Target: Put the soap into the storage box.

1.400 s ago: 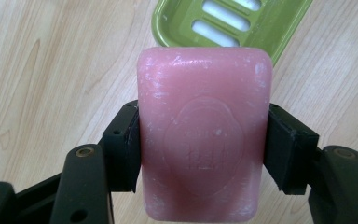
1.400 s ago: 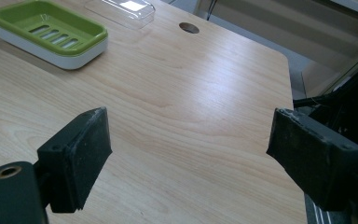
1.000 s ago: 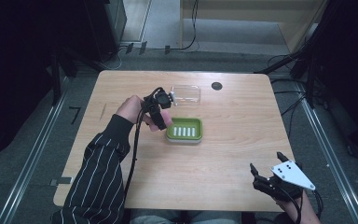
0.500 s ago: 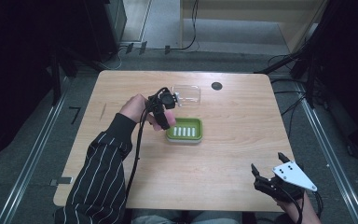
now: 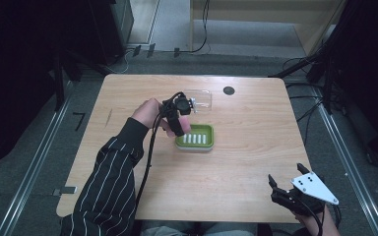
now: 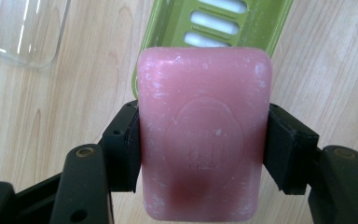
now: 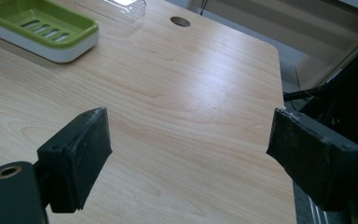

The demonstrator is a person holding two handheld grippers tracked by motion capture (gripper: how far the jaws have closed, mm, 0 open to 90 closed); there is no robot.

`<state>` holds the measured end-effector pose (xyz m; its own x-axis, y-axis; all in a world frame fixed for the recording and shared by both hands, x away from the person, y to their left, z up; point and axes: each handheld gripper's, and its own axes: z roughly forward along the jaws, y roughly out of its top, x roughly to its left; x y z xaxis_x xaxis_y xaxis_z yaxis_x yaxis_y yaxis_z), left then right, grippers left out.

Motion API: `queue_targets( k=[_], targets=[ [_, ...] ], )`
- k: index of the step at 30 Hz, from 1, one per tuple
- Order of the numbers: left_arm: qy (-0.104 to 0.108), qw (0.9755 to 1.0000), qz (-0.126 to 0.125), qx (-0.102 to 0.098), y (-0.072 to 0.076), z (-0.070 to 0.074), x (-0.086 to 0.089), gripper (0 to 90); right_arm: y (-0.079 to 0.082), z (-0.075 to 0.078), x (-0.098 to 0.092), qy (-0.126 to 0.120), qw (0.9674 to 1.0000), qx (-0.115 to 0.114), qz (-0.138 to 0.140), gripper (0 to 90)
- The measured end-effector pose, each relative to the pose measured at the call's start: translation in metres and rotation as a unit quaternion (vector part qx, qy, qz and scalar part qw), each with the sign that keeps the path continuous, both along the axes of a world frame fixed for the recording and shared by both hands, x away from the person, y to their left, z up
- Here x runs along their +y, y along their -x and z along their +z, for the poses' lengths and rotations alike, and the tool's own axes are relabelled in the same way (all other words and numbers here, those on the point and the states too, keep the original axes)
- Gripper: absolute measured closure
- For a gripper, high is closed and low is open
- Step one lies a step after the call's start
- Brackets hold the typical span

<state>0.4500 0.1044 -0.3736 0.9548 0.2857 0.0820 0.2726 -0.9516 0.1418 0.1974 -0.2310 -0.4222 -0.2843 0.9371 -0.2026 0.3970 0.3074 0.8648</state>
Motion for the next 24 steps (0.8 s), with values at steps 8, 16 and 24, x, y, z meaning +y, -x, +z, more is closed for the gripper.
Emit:
queue_targets(
  k=[8,16,24],
  targets=[
    [-0.003,0.9998,-0.018,0.002,0.001,-0.002,-0.009,38.3,0.003,0.000,-0.002,-0.001,1.0000,0.004,-0.006,13.5],
    [-0.006,0.9995,-0.032,-0.002,-0.002,-0.004,-0.020,38.3,0.008,0.000,-0.007,-0.002,0.9999,0.003,-0.015,13.5],
    [-0.011,0.9989,-0.045,0.004,-0.003,-0.011,-0.031,38.3,0.009,-0.001,-0.008,-0.002,0.9998,0.005,-0.017,13.5]
  ],
)
